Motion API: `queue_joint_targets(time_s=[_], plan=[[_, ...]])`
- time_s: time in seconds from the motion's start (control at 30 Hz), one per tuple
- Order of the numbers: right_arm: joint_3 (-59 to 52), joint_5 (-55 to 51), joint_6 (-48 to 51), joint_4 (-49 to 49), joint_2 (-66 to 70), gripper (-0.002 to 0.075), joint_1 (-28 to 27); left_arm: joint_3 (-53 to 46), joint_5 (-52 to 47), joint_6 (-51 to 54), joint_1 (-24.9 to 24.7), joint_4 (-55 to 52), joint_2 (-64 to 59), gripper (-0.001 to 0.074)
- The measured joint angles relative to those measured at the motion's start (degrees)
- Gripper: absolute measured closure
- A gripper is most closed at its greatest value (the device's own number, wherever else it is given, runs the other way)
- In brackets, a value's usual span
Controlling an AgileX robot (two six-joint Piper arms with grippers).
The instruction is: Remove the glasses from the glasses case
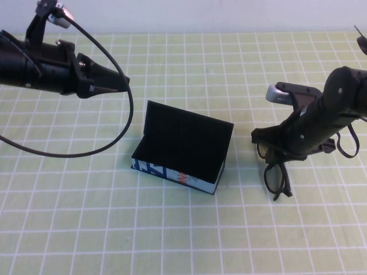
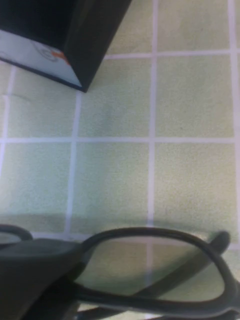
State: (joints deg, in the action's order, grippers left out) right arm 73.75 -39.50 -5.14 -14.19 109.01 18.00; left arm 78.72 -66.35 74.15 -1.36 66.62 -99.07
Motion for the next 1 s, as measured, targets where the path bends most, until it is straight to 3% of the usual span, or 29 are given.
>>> queue_joint_targets(time_s=[0.27,0.47,0.67,1.0], plan=[[0.84,-1.13,-0.10,0.68,0.43,0.0513,0.00,0.00,0.00,-0.07,0.00,-0.13,0.00,0.0739],[5.46,-9.17,-0.19,3.85,0.51,0.0481,-0.05,0.00,0.56,-0.07,0.00,-0.13,0.00,0.0739],[6.86,-16.84,-0.23,6.48,-3.22,0.0497,-0.14,0.00,2.31,-1.61,0.00,1.92,0.38,0.0739],[2.18,-25.41,-0.44,6.93,-25.96,0.0648,-0.14,-0.26,3.39,-4.54,0.00,0.53,11.90,0.0739]])
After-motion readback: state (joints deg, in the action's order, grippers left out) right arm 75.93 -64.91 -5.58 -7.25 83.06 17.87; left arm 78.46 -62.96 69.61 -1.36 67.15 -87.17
